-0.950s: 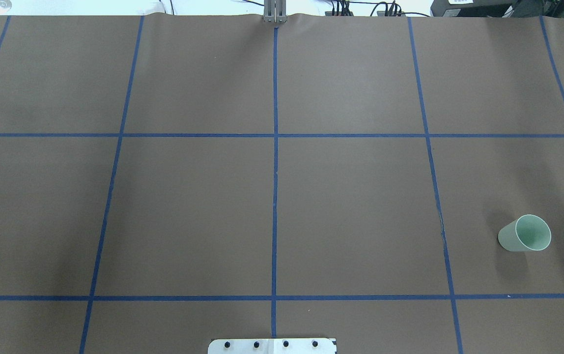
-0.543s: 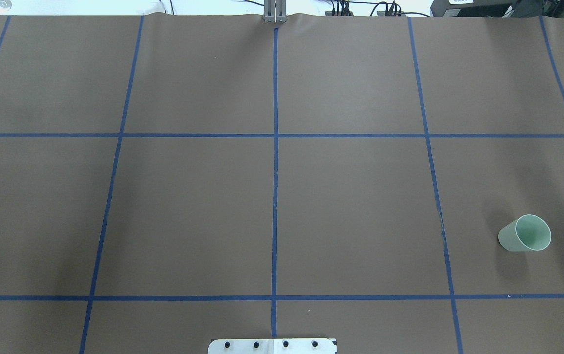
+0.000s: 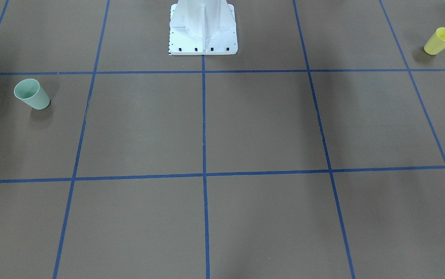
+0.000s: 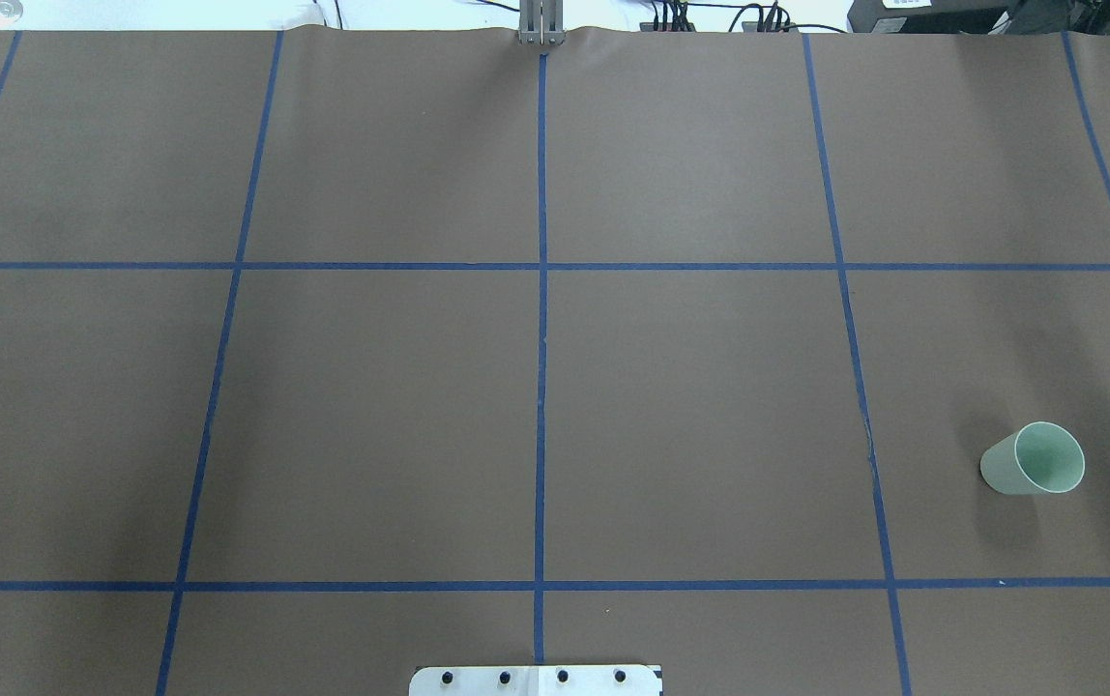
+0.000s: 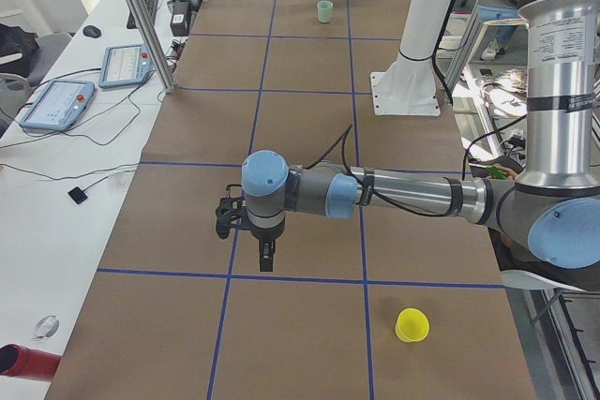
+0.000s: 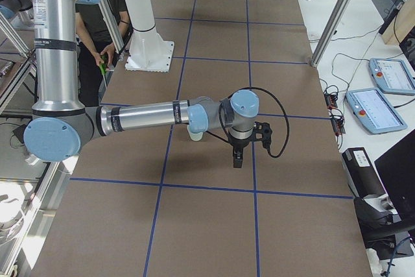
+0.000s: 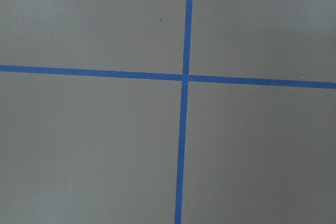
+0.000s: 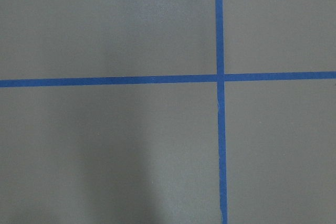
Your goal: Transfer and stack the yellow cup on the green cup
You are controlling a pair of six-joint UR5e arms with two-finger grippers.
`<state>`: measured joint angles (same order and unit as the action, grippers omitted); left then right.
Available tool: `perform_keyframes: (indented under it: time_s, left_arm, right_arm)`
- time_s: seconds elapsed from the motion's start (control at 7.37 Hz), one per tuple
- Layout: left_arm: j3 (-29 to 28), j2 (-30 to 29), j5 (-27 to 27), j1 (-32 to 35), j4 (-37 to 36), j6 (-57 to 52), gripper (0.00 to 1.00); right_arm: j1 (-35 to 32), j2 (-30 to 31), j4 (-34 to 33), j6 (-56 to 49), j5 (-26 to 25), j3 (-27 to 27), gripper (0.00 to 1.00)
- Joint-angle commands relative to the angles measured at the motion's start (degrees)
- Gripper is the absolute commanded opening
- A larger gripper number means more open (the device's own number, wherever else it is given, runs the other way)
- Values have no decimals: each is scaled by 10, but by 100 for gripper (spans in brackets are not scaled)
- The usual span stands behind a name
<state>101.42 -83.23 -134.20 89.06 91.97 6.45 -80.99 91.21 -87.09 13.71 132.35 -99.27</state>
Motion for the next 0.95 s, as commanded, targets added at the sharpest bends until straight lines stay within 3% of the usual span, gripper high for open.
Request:
perform_keyframes:
  time_s: [0.0, 0.27, 0.54, 0.81]
  left_arm:
    - [15, 59, 5, 4, 28, -96, 99]
    - [60, 90, 38, 4, 25, -79, 100]
    - [55, 92, 53, -30, 23, -45, 99]
    - [54, 92, 52, -49, 27, 157, 100]
  right_arm:
    - [14, -2, 44, 0, 0, 8, 100]
    - [18, -1, 47, 1, 11, 8, 100]
    - [22, -1, 48, 0, 23, 8, 100]
    - [22, -1, 49, -1, 28, 8, 100]
